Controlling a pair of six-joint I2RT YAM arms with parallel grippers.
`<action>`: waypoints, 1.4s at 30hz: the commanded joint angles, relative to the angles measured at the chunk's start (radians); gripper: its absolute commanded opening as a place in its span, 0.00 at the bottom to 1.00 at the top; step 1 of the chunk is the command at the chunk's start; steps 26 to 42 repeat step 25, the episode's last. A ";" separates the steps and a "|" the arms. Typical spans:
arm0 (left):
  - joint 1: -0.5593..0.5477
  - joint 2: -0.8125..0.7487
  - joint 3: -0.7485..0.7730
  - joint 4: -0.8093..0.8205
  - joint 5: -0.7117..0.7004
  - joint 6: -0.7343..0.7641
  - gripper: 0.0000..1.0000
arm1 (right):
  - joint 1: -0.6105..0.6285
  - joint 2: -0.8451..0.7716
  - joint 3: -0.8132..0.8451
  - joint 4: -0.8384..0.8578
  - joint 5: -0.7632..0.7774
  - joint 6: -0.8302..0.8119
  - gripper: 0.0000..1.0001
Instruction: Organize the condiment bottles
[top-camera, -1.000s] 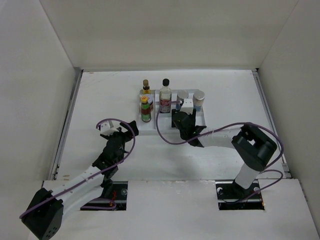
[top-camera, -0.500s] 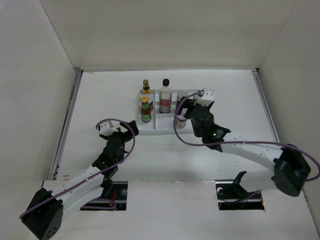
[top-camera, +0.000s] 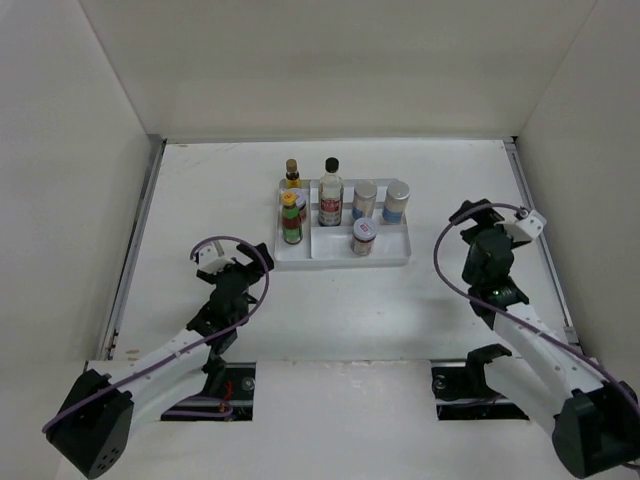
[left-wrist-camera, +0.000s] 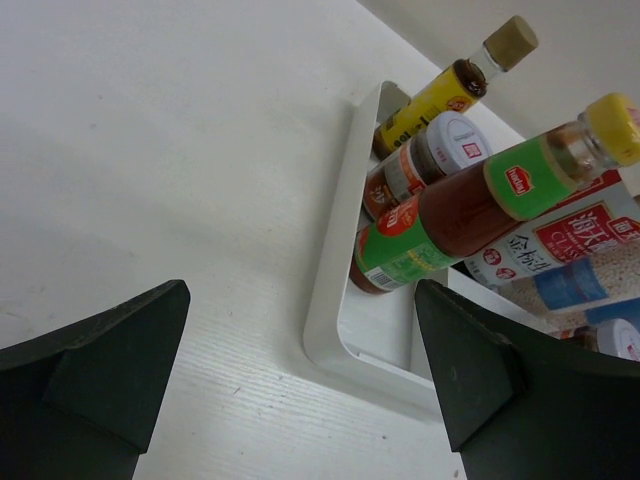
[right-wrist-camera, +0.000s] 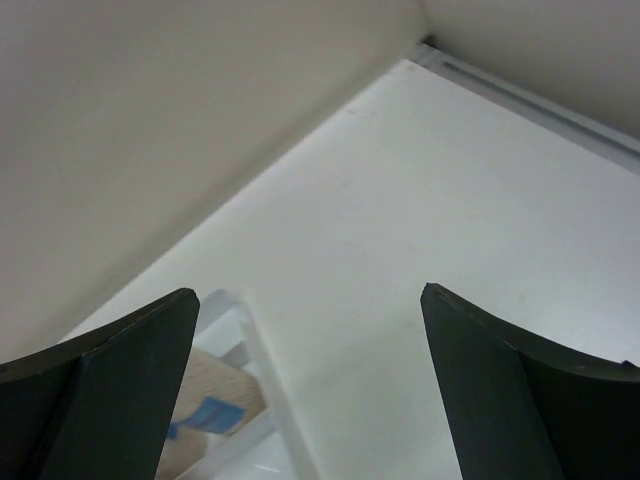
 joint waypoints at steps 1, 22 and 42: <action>0.024 0.018 0.010 0.014 0.021 -0.040 1.00 | -0.133 0.042 -0.046 -0.006 -0.149 0.150 1.00; 0.065 0.113 0.119 -0.150 0.070 -0.082 1.00 | -0.256 0.182 -0.093 0.085 -0.320 0.256 1.00; 0.062 0.133 0.142 -0.188 0.064 -0.080 1.00 | -0.250 0.194 -0.090 0.093 -0.328 0.255 1.00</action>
